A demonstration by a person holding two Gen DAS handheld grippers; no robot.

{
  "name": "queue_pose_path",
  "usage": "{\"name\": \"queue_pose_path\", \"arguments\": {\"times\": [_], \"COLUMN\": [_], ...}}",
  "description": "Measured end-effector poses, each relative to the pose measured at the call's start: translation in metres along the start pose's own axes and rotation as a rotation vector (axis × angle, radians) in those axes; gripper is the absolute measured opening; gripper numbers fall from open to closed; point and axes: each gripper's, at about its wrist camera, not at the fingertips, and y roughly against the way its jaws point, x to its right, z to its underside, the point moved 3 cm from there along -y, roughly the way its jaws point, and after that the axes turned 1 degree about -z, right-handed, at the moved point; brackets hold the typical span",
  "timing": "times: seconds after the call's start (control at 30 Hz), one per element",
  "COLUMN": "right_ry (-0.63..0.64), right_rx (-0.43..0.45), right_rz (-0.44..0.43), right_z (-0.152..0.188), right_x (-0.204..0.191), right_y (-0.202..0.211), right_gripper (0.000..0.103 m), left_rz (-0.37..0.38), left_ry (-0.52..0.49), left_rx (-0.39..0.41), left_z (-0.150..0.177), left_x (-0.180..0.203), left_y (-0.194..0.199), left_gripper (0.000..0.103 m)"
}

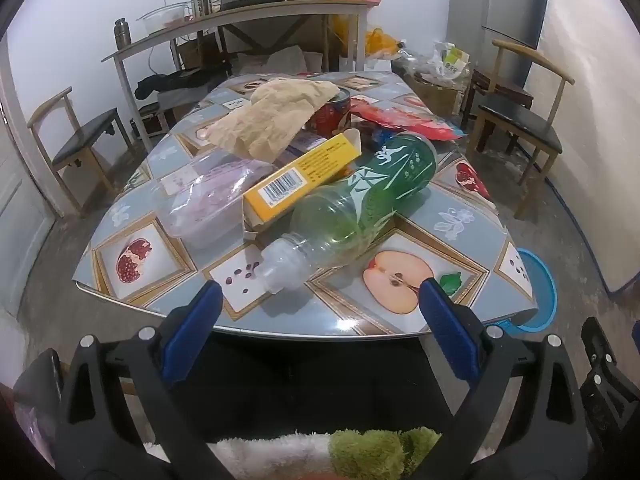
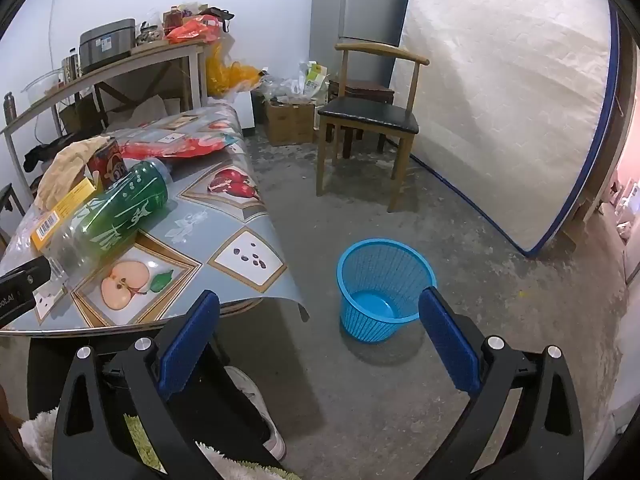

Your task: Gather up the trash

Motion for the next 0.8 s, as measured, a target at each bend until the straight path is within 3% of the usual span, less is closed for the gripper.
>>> {"name": "queue_pose_path", "arguments": {"times": [0.8], "right_ry": [-0.002], "right_rx": [0.008], "right_rz": [-0.001], "right_z": [-0.0002], "right_x": [0.0011], "right_y": [0.0002], "right_gripper": [0.097], "left_rz": [-0.013], "left_ry": [-0.005], "left_rx": [-0.003], "left_z": [-0.0006], "left_x": [-0.0083], "left_y": [-0.0007], "left_gripper": [0.094]}}
